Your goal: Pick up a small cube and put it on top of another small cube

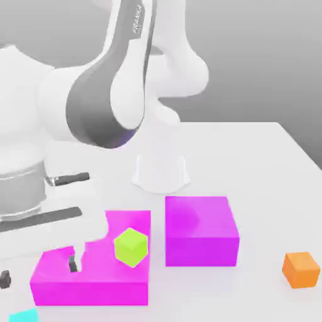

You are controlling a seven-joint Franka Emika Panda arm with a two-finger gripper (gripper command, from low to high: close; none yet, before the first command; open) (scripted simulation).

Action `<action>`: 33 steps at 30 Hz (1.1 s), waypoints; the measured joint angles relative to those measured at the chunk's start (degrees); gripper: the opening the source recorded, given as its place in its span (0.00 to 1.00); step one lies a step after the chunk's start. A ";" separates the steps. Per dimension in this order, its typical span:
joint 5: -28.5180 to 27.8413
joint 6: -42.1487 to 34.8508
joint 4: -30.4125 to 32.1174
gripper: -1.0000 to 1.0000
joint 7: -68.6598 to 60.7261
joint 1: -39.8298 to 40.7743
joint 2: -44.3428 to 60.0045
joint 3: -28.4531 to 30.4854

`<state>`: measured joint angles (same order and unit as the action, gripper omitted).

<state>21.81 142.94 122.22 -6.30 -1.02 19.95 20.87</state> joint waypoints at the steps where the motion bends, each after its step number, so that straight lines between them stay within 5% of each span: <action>1: -0.34 0.61 -0.21 0.50 -0.95 0.48 1.67 0.14; 8: 0.29 7.75 -2.71 0.50 -6.52 4.60 14.41 -1.86; 9: 1.03 8.91 -3.15 0.00 -7.09 5.31 16.04 -2.72; 20: -2.42 3.82 -0.86 0.00 -4.33 2.74 8.93 0.81; 33: -11.01 -2.24 16.81 0.00 15.86 -0.77 -13.50 8.93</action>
<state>10.79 140.71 139.03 9.57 -1.79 6.45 29.79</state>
